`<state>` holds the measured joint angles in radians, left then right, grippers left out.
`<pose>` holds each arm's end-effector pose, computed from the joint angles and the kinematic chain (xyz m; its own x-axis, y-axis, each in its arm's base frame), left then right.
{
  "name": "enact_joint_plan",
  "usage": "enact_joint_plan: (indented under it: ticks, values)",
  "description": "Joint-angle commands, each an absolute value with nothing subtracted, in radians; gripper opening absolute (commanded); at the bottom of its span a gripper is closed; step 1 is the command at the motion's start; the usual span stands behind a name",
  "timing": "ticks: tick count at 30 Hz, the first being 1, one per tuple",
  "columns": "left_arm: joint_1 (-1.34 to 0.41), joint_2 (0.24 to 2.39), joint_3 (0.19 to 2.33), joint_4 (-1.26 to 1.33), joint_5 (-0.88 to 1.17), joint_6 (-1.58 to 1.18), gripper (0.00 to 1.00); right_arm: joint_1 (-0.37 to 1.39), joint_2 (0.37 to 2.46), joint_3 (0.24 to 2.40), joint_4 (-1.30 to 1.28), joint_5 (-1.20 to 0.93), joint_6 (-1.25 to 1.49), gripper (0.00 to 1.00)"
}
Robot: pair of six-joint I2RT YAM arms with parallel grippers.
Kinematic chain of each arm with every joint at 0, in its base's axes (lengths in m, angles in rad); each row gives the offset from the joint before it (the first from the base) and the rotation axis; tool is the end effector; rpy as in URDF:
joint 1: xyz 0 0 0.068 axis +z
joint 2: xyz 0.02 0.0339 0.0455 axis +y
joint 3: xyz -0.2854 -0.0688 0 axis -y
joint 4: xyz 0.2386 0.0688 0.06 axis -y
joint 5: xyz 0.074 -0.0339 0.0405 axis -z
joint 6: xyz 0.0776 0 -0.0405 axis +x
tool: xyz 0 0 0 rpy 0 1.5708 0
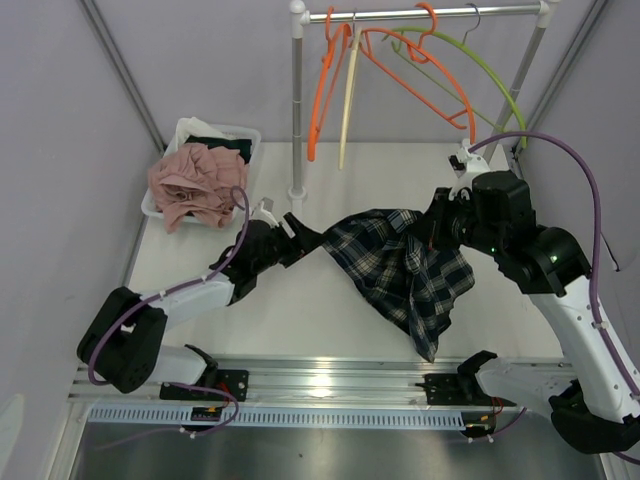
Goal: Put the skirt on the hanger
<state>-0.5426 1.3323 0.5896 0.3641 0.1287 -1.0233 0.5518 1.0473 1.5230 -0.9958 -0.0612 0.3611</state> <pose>0.2596 -0.1682 0.2179 -0.6892 -0.5732 -0.4432 0.0495 0.5730 -0.8181 0.1622 0.1054 0.4480 -0.5967 0.0468 -0.8011 -0.3823 0.8612 0.3350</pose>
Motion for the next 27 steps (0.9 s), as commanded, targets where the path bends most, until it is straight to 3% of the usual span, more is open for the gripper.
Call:
enact_joint_plan:
  ticks: [1, 15, 27]
  values:
    - [-0.537, 1.350, 0.601, 0.431, 0.155, -1.045, 0.78, 0.548, 1.015, 1.566, -0.953, -0.071, 0.341, 0.02]
    - [-0.485, 1.310, 0.538, 0.571, 0.155, -1.124, 0.87, 0.548, 1.017, 1.566, -0.957, -0.078, 0.341, 0.01]
    - [-0.515, 1.417, 0.638, 0.474, 0.198, -1.091, 0.84, 0.546, 1.015, 1.565, -0.959, -0.080, 0.341, 0.01]
